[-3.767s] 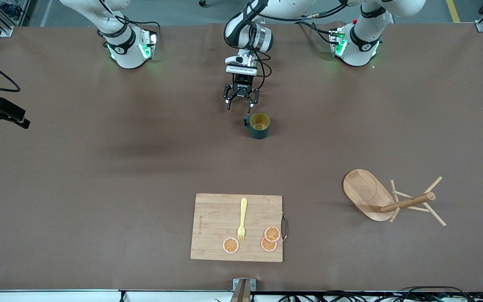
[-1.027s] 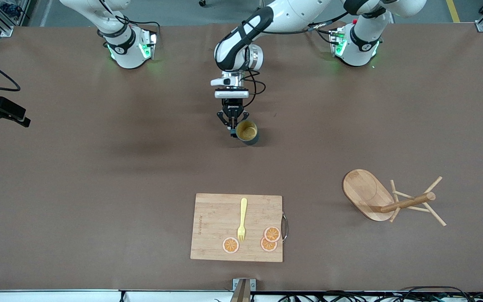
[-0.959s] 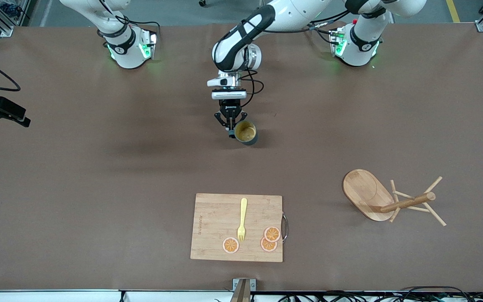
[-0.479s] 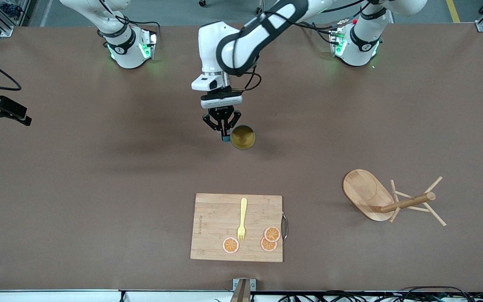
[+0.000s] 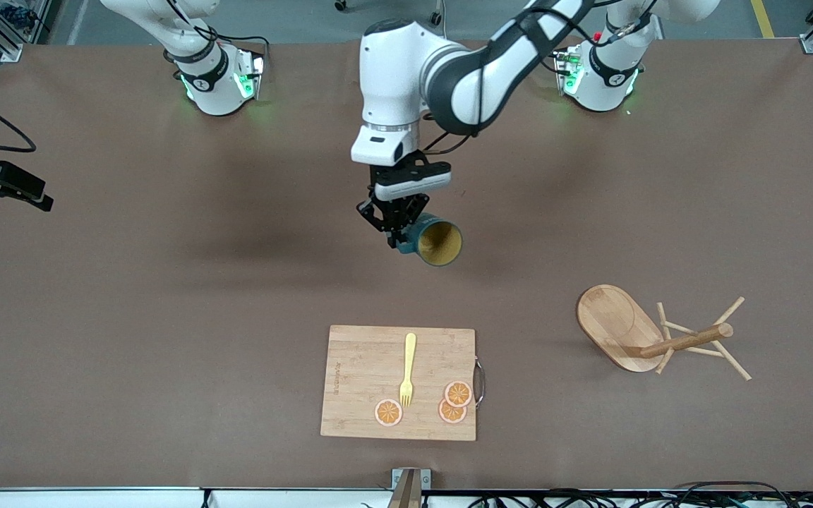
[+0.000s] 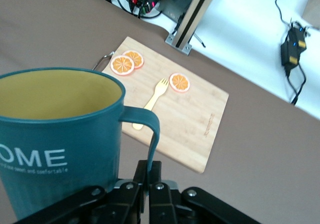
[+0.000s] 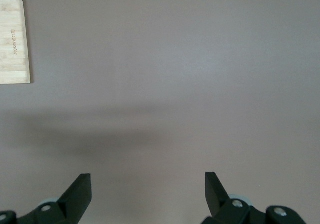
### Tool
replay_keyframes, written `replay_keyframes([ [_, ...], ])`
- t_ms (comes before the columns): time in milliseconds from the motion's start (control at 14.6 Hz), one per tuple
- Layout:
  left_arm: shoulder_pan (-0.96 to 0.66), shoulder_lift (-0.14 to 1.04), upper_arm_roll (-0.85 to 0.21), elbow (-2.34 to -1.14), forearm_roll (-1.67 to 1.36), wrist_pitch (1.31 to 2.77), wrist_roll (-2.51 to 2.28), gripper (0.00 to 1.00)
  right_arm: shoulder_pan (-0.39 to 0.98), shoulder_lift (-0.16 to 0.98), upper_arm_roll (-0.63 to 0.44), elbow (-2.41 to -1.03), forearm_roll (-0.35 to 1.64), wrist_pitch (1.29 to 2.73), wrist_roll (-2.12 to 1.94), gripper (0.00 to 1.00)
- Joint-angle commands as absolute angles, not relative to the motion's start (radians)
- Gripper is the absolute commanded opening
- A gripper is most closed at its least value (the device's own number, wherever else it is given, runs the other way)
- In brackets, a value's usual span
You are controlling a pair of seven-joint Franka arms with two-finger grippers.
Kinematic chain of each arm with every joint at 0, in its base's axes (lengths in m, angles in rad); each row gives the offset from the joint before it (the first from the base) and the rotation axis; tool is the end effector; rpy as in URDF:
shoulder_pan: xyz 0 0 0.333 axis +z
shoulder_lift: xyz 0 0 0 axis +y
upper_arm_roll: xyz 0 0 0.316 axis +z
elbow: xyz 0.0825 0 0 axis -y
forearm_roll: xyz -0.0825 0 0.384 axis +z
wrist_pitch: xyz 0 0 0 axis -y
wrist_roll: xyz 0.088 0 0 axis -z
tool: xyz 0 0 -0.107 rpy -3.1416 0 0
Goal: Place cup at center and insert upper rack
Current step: 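Lift the teal mug by its handle with the left gripper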
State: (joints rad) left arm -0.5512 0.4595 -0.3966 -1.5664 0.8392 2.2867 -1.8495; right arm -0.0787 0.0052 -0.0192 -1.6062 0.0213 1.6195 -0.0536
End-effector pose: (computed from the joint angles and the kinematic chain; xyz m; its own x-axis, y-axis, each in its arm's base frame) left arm 0.4615 -0.5386 0.4289 0.7231 0.4917 0.4852 0.3782 -0.8696 0.3175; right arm 0.5576 -0.0525 0.6092 0.9989 -0.0453 0.0092 -0.0451 -0.9988 -0.0207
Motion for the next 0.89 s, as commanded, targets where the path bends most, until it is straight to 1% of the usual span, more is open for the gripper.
replay_keyframes([
  [0, -0.485, 0.391, -0.405, -1.597, 0.740, 2.316, -1.850, 0.00, -0.080, -0.011, -0.015, -1.611, 0.012, 1.609, -0.063, 1.00],
  [274, -0.379, 0.336, -0.419, -1.611, 0.539, 2.322, -1.847, 0.00, -0.080, -0.011, -0.015, -1.611, 0.011, 1.608, -0.063, 1.00],
  [411, -0.297, 0.289, -0.443, -1.662, 0.453, 2.365, -1.847, 0.00, -0.080, -0.011, -0.015, -1.611, 0.012, 1.609, -0.063, 1.00],
  [616, -0.117, 0.215, -0.521, -1.776, 0.280, 2.462, -1.844, 0.00, -0.078, -0.011, -0.015, -1.609, 0.012, 1.609, -0.063, 1.00],
  [822, 0.052, 0.198, -0.616, -1.810, 0.120, 2.464, -1.792, 0.00, -0.077, -0.011, -0.015, -1.609, 0.012, 1.609, -0.063, 1.00],
])
